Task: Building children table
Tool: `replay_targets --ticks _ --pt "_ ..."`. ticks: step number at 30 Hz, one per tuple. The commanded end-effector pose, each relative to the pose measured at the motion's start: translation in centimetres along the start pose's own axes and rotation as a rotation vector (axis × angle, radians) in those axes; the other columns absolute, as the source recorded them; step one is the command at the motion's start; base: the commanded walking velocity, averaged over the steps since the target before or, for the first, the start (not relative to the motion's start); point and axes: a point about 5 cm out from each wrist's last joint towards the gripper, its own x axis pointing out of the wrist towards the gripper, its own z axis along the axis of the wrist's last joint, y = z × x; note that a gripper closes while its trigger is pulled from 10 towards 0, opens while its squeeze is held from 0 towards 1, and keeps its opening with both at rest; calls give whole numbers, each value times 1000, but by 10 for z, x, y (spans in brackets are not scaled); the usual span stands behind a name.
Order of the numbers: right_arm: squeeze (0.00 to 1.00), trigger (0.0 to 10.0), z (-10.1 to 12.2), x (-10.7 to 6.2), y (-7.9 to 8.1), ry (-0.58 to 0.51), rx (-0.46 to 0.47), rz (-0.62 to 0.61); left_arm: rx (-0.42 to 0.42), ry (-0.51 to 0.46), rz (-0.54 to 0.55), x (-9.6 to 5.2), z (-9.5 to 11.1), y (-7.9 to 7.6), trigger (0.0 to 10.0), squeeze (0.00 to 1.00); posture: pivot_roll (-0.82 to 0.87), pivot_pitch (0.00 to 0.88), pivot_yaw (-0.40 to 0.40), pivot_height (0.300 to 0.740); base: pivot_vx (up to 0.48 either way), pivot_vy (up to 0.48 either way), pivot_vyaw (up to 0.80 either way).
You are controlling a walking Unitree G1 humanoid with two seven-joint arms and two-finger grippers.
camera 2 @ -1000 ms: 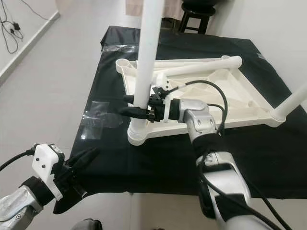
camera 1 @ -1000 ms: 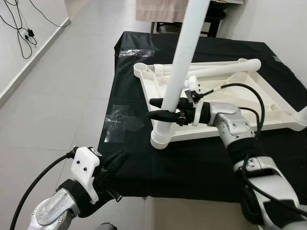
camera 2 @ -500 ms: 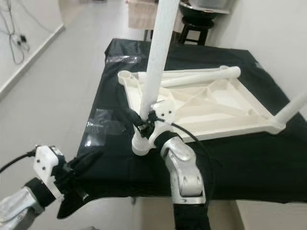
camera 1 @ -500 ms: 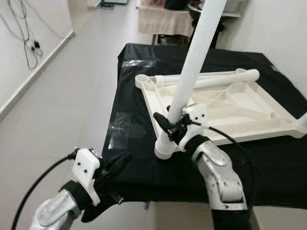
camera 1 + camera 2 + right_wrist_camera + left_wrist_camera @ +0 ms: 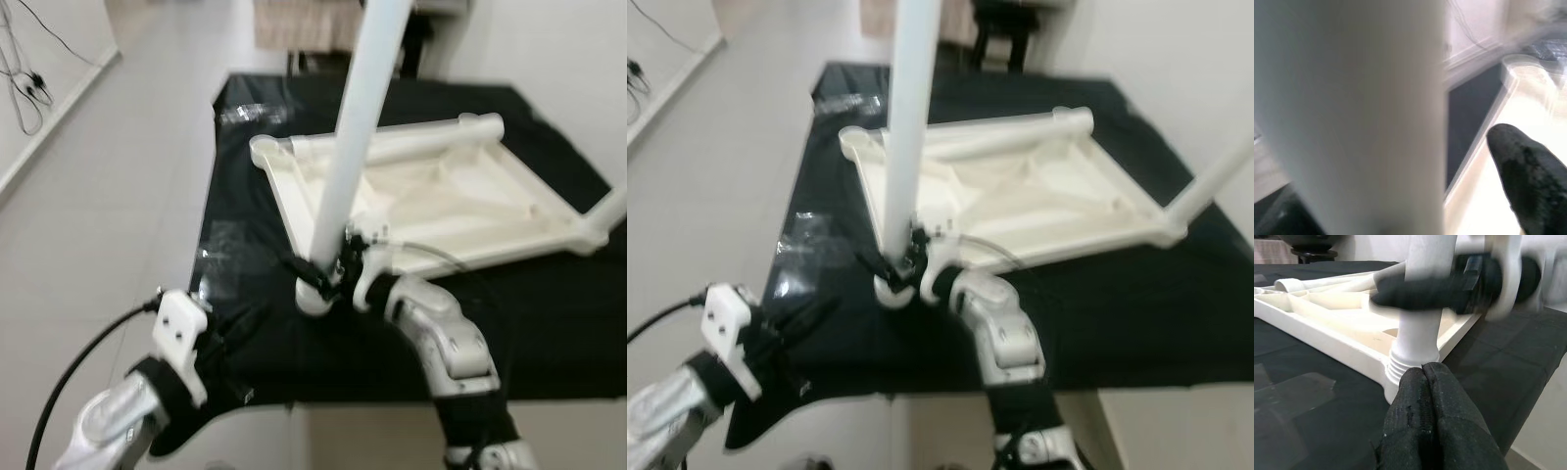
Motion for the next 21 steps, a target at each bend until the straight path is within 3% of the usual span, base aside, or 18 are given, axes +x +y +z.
replay_targets --ticks 1,2,4,8,10,11,12,13,21 --pt "0 10000 -5 -5 -6 -3 12 30 -12 5 -4 -1 -3 -1 10000 0 117 109 -103 740 0 0 0" --pt "0 10000 -2 -7 -17 6 6 116 -14 3 -5 0 -4 -1 10000 0 117 106 -103 740 0 0 0" --pt "0 10000 -2 -7 -17 6 6 116 -14 3 -5 0 -4 -1 10000 0 117 106 -103 740 0 0 0" --pt "0 10000 0 -4 -24 49 37 300 -13 2 -2 1 -4 -1 10000 0 134 104 -106 740 0 0 0" --pt "0 10000 0 -4 -24 49 37 300 -13 2 -2 1 -4 -1 10000 0 134 104 -106 740 0 0 0" --pt "0 4706 0 -2 -26 65 52 345 -13 2 -1 1 -4 -1 10000 0 136 104 -106 740 0 0 0" --pt "0 4706 0 -2 -26 65 52 345 -13 2 -1 1 -4 -1 10000 0 136 104 -106 740 0 0 0" --pt "0 0 -1 1 -33 91 80 381 -11 1 0 1 -5 -2 10000 0 146 107 -112 740 0 0 0" --pt "0 0 -2 -3 -39 95 53 364 9 0 17 0 -3 -3 10000 0 136 116 -109 740 0 0 0"
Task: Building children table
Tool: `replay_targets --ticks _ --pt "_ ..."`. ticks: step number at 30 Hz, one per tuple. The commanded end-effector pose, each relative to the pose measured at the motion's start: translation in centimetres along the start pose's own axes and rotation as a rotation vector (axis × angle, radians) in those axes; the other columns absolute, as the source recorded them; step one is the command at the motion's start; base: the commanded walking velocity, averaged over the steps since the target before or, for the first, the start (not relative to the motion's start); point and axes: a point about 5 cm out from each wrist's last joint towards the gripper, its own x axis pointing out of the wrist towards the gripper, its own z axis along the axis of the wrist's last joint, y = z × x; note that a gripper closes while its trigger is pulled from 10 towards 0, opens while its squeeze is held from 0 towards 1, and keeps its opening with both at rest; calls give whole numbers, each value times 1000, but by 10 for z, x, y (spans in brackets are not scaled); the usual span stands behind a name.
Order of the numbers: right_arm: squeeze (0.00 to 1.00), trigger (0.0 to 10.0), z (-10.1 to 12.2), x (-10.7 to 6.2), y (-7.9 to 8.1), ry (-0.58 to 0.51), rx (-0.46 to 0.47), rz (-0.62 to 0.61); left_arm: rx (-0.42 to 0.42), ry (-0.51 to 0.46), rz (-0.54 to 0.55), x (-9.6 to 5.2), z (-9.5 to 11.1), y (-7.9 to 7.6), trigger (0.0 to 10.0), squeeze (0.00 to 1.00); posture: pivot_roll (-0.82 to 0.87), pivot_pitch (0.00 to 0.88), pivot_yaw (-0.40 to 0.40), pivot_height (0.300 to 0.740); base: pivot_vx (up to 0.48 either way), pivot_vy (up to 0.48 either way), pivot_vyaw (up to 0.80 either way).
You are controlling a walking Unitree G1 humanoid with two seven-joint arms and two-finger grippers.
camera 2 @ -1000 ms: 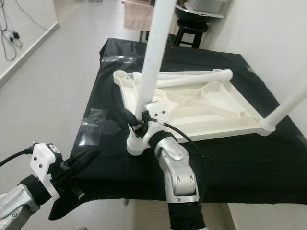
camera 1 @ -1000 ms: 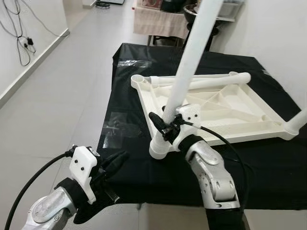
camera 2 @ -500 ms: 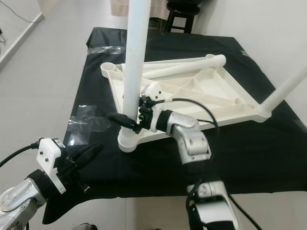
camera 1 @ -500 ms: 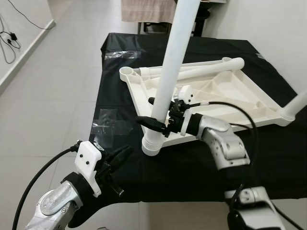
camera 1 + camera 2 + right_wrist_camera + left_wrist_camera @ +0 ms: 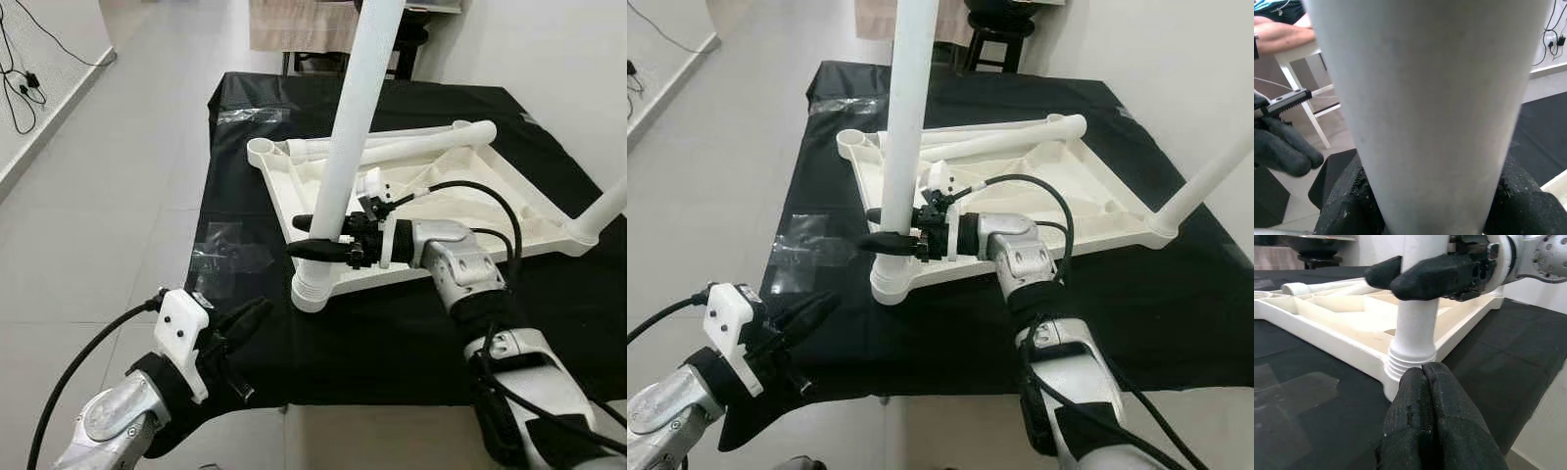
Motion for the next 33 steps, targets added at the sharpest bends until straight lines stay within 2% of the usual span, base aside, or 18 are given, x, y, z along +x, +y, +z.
replay_targets --ticks 1,6,7,8,9,10,14,19,20,21,22,23,24,25,29,30,32,33 --pt "0 0 -4 -12 -1 -7 6 -44 28 4 16 -2 1 -4 10000 0 123 121 -105 740 0 0 0" --pt "0 0 -9 -18 4 -9 -11 -162 59 -7 48 -7 5 -7 10000 0 112 128 -106 740 0 0 0" --pt "0 0 -30 -9 14 -22 71 -527 42 -14 60 -11 7 -11 10000 0 112 149 -114 740 0 0 0" --pt "0 0 -30 -9 14 -22 71 -527 42 -14 60 -11 7 -11 10000 0 112 149 -114 740 0 0 0" --pt "0 0 -44 -14 23 -16 143 -824 26 -18 66 -13 8 -14 10000 0 112 149 -114 740 0 0 0" --pt "0 0 -67 -3 66 -6 246 -938 60 3 113 -16 7 -15 10000 0 99 156 -91 740 0 0 0" --pt "0 0 -68 7 72 -24 248 -876 75 13 138 -18 5 -15 10000 0 95 152 -82 740 0 0 0" --pt "0 235 -59 14 58 -27 173 -785 44 2 136 -17 2 -14 10000 0 102 156 -94 740 0 0 0" --pt "0 4431 -58 15 57 -21 164 -771 41 -1 140 -16 2 -13 10000 0 102 156 -94 740 0 0 0" --pt "0 4431 -58 15 57 -21 164 -771 41 -1 140 -16 2 -13 10000 0 102 156 -94 740 0 0 0" --pt "0 10000 -56 16 57 -10 156 -769 41 -1 143 -15 2 -14 10000 0 108 153 -98 740 0 0 0" --pt "416 10000 -49 20 58 -12 130 -651 45 -1 145 -15 2 -14 10000 0 111 154 -102 740 0 0 0" --pt "416 10000 -49 20 58 -12 130 -651 45 -1 145 -15 2 -14 10000 0 111 154 -102 740 0 0 0" --pt "1000 10000 -38 25 66 -8 111 -514 51 0 152 -13 2 -15 10000 0 115 151 -106 740 0 0 0" --pt "1000 10000 -27 23 61 -14 43 -384 52 -2 158 -11 1 -15 10000 0 119 144 -108 740 0 0 0" --pt "863 10000 -21 19 51 -24 18 -310 52 -4 160 -10 1 -15 10000 0 122 140 -110 740 0 0 0" --pt "863 10000 -17 16 45 -32 3 -268 52 -5 161 -10 1 -15 10000 0 122 140 -110 740 0 0 0" --pt "0 10000 -14 12 39 -23 -30 -210 52 -5 162 -9 1 -14 10000 0 127 134 -112 740 0 0 0"
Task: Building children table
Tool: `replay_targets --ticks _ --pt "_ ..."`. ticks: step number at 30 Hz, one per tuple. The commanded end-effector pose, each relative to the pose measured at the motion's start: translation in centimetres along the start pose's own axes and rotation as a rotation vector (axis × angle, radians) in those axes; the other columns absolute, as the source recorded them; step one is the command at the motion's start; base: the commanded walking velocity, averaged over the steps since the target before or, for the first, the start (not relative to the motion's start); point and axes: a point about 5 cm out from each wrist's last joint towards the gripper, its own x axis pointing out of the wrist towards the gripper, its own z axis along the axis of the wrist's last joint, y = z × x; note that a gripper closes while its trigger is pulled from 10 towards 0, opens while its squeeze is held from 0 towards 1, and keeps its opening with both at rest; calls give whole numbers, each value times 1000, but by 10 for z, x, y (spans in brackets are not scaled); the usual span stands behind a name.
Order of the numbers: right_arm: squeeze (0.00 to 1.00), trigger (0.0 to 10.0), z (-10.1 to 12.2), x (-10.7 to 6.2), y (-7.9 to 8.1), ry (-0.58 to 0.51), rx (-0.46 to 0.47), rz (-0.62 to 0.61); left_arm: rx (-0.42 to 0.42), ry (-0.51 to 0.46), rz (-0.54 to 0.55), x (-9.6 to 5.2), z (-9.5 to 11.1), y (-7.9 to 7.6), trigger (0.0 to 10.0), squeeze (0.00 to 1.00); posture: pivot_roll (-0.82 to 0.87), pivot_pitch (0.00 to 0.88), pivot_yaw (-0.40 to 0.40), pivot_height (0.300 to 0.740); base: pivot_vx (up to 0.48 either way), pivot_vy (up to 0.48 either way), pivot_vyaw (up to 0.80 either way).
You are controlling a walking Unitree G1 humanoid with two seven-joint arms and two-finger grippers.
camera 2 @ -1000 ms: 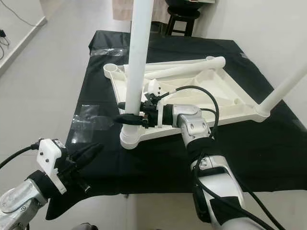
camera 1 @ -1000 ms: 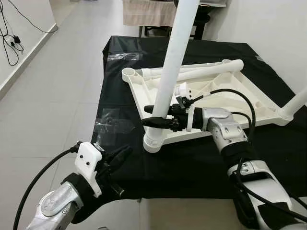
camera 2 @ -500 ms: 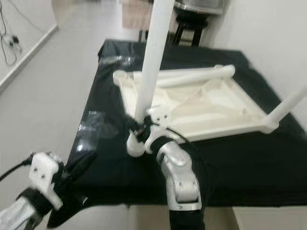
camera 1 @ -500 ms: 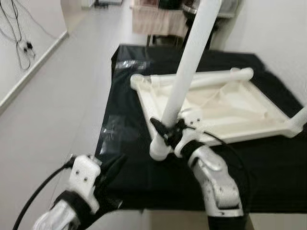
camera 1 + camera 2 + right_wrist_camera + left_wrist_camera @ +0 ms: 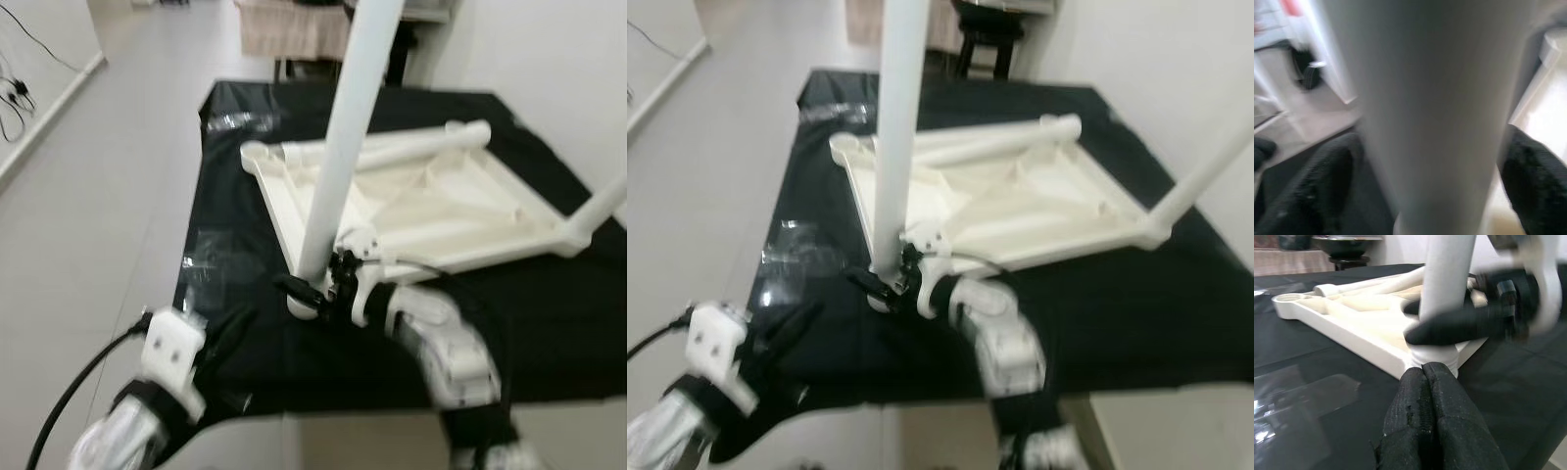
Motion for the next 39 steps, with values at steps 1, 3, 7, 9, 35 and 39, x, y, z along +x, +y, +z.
replay_targets --ticks 1,3,7,9,35,39 --pt "0 10000 -2 -2 -1 -24 -2 52 -3 14 4 -1 -4 -2 10000 0 127 134 -112 740 0 0 0" --pt "0 10000 1 -3 -13 -1 -9 162 -1 15 6 0 -5 -1 10000 0 128 126 -111 740 0 0 0" --pt "0 10000 3 -4 -31 24 18 209 -2 19 6 2 -6 -1 10000 0 137 122 -111 740 0 0 0" --pt "0 0 6 -5 -37 19 45 222 -3 21 7 2 -7 -1 10000 0 146 118 -112 740 0 0 0" --pt "0 0 -61 -31 24 76 237 -717 -22 25 2 -7 -3 0 10000 0 124 167 -93 740 0 0 0" --pt "0 0 -55 -17 22 58 176 -606 -29 27 -23 -5 -4 0 10000 0 136 163 -108 740 0 0 0"
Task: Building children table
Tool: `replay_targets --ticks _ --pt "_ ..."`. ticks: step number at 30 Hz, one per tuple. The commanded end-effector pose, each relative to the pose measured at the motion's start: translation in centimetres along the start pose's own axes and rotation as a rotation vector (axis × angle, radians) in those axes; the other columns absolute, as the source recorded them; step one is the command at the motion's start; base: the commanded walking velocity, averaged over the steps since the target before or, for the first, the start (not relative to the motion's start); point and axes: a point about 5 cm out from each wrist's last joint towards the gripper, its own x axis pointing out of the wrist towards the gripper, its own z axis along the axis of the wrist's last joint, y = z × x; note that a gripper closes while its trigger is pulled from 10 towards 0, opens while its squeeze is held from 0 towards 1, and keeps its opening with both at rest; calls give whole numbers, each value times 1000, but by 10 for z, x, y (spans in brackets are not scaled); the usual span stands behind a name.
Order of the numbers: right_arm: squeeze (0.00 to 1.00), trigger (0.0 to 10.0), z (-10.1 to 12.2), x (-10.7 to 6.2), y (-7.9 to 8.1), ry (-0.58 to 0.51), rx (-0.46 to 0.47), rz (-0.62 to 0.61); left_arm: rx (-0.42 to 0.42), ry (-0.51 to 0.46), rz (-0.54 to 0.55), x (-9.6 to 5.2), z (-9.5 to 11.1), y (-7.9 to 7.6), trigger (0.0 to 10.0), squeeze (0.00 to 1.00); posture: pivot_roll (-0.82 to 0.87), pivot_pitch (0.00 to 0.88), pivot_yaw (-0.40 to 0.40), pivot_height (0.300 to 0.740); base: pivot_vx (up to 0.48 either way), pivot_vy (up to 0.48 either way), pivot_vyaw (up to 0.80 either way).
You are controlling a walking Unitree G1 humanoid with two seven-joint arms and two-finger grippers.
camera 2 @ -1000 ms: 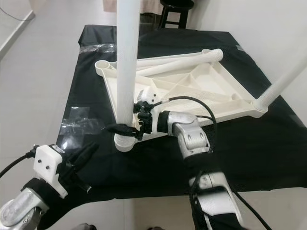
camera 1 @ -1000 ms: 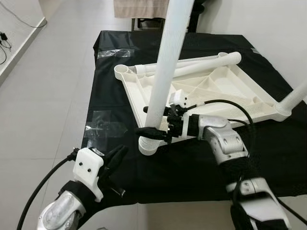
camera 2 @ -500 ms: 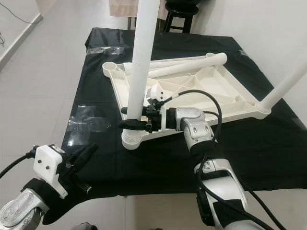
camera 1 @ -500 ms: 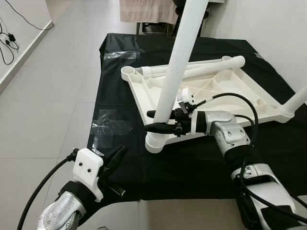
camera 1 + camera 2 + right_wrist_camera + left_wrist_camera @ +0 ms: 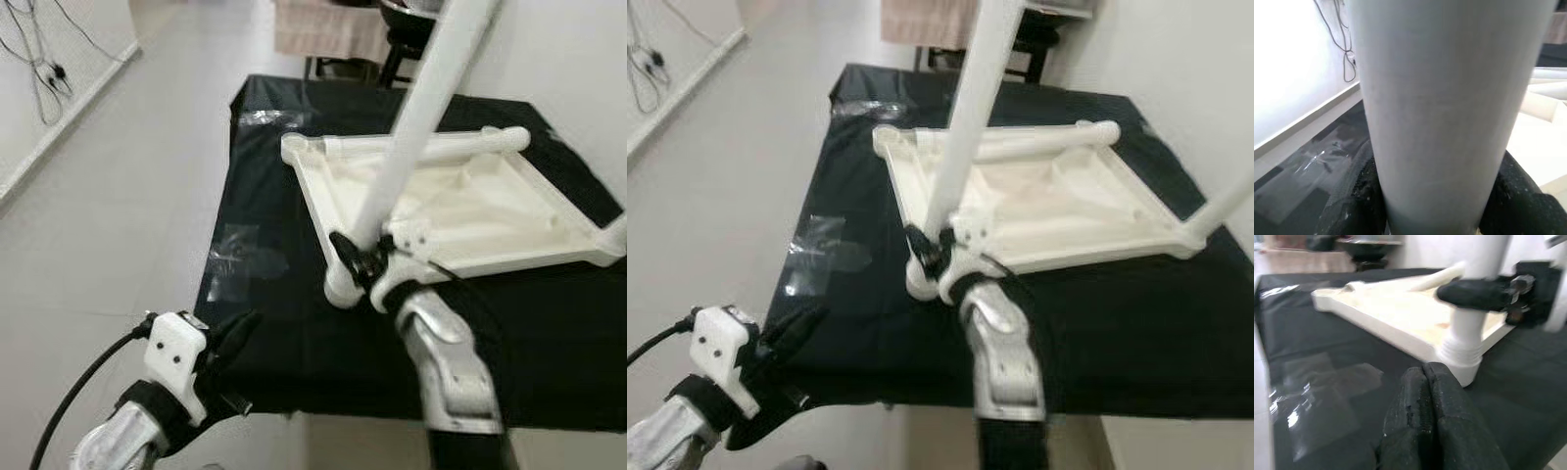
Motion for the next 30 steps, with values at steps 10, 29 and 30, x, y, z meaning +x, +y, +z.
replay_targets --ticks 10,29,30 --pt "1000 10000 -9 3 24 101 61 247 -13 20 -32 0 -3 -3 10000 0 143 148 -103 740 0 0 0" --pt "0 0 31 30 -34 -49 30 752 -12 24 -52 7 -7 -5 10000 0 161 110 -111 740 0 0 0" --pt "0 0 34 33 -38 -55 37 765 -11 24 -52 8 -8 -5 10000 0 160 108 -111 740 0 0 0"
